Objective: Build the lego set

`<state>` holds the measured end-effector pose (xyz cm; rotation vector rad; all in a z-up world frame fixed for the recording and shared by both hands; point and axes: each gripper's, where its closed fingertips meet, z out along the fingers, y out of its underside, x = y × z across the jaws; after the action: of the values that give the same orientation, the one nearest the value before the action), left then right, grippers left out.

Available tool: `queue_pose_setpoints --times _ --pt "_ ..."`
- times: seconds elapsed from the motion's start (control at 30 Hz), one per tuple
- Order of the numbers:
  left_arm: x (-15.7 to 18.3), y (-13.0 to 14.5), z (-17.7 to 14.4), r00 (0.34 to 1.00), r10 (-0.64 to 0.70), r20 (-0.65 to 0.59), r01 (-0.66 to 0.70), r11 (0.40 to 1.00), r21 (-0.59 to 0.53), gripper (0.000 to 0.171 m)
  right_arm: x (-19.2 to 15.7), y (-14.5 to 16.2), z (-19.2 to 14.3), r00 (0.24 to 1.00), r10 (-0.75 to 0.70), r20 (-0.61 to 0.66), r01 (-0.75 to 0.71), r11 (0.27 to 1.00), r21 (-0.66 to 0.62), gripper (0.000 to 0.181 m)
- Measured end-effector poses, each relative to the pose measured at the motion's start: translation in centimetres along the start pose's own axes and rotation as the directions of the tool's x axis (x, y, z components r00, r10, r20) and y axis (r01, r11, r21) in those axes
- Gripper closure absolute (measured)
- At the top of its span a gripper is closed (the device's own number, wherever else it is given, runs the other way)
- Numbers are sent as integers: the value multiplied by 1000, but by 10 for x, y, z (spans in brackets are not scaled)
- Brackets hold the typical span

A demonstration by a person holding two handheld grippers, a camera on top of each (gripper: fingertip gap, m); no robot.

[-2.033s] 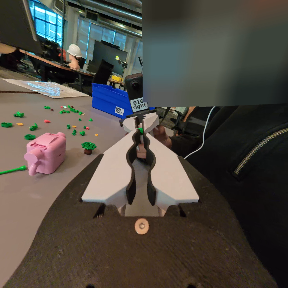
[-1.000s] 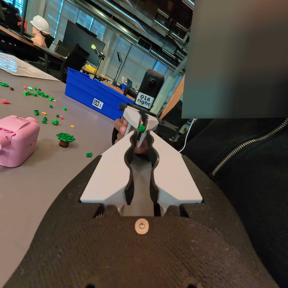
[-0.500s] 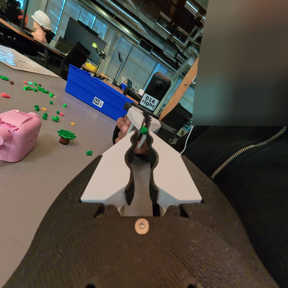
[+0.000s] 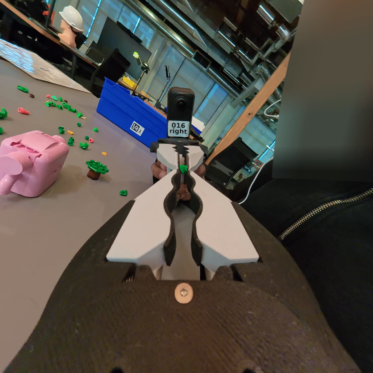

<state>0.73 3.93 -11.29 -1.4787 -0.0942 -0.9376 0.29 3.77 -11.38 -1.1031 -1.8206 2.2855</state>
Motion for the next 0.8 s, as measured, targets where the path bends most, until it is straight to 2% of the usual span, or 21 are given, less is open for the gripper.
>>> queue_pose_setpoints --times 0.27,0.4,0.57,0.8 --pt "-3 1 0 999 24 33 -23 1000 -14 170 4 8 2 992 124 14 -123 992 -36 178" --pt "-4 2 -5 989 126 77 -121 990 -68 170 5 9 1 989 150 16 -149 988 -40 178" --pt "-9 5 -13 937 320 137 -297 940 -167 168 7 10 1 980 199 23 -198 979 -49 177" --pt "-7 13 -7 922 369 118 -338 914 -224 170 4 12 0 960 274 61 -270 961 -57 177"
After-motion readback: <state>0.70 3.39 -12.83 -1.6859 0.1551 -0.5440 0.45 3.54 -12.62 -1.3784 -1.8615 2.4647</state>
